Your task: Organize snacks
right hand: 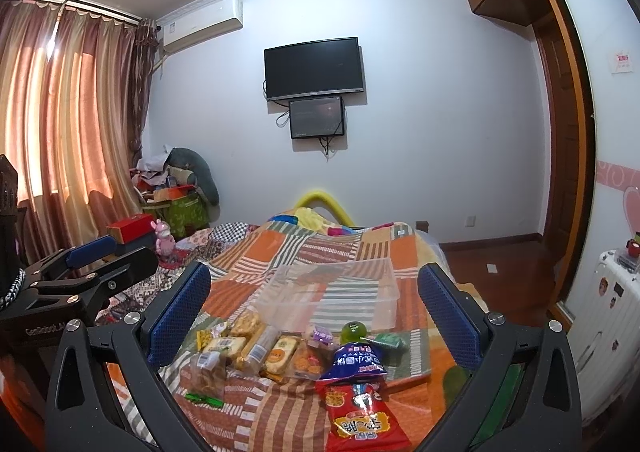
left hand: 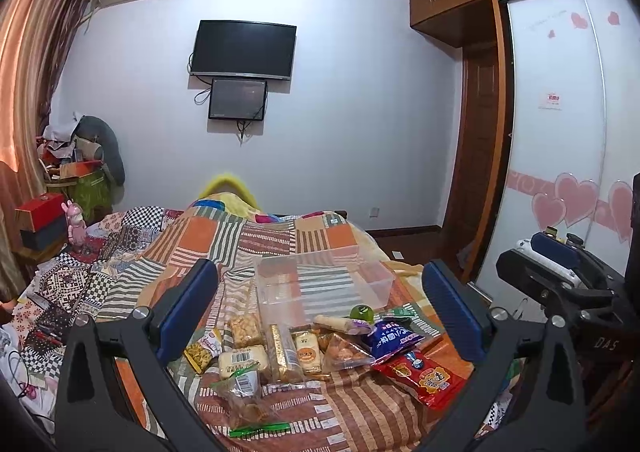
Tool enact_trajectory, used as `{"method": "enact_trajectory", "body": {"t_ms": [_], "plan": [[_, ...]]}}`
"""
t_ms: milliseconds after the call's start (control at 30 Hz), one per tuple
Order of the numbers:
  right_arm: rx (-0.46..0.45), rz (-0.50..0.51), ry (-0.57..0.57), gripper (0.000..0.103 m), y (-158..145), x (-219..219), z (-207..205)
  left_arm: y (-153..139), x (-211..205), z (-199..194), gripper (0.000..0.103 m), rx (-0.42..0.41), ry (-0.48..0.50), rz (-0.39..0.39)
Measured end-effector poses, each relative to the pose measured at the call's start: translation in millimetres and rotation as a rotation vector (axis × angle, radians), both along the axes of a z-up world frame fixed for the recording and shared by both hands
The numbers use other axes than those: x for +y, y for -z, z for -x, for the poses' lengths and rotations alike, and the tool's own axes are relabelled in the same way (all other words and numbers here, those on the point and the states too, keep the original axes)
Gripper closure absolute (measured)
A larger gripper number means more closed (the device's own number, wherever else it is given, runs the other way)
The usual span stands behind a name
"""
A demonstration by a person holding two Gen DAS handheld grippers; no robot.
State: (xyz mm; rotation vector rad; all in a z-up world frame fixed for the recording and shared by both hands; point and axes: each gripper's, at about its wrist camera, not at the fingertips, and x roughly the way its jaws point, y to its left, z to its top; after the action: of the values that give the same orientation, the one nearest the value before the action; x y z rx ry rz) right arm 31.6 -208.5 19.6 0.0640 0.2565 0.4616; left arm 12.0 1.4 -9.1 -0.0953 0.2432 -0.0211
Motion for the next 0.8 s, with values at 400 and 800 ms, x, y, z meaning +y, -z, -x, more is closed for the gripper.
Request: {"method": "enact_trajectory", "body": {"t_ms": [400,800], "plan": [[0.047,0.022,0.013,0.0,15,-1,-13,17,14,-11,0.0,0.042,-0.037,-0.004],[0.255,0.121,0.037,0.0,72,-16,-46,81,61,-49,0.0,0.28,-0.079,0.033]]}}
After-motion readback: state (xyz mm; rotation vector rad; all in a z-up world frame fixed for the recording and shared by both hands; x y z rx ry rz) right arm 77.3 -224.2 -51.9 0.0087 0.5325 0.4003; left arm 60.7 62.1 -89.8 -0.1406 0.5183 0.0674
